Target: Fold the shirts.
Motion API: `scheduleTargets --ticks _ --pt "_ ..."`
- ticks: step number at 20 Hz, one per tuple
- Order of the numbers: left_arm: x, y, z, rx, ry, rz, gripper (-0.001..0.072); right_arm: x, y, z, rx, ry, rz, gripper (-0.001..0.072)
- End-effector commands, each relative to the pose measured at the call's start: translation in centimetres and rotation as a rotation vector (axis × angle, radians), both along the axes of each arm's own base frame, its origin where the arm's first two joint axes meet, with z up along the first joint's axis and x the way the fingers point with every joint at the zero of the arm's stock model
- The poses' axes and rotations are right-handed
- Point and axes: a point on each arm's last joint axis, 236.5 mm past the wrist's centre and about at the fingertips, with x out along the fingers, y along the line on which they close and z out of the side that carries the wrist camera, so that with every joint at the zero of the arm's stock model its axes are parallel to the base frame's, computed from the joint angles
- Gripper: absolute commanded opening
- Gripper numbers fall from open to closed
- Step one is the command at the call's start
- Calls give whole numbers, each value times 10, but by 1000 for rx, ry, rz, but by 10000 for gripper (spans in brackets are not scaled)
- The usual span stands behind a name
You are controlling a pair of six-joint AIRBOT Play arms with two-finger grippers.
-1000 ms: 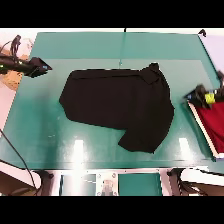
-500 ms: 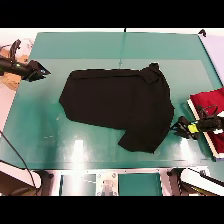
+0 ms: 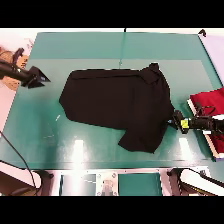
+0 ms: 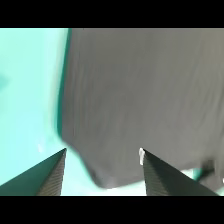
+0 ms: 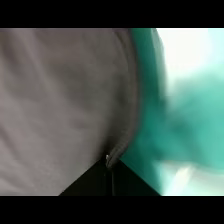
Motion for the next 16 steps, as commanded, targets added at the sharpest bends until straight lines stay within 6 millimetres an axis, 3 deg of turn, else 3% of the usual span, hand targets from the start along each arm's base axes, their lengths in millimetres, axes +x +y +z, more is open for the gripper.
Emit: scheduleTargets --ticks 1,4,6,10,14,16 --pt "-55 -15 -31 -53 221 -26 537 10 -3 11 23 -62 -8 14" --pt "-102 -35 -60 -100 325 -2 537 12 -24 15 12 -71 -61 13" --pt "-118 -43 -74 -99 322 43 537 10 -26 14 11 -67 -65 13" --pt "-121 -57 -104 -45 273 128 537 10 -23 14 8 -70 -49 14" --pt "-99 -100 -128 0 169 162 536 11 -19 14 5 -74 -28 14" --pt "-103 -118 -128 4 171 119 512 11 -18 14 5 -74 -27 14"
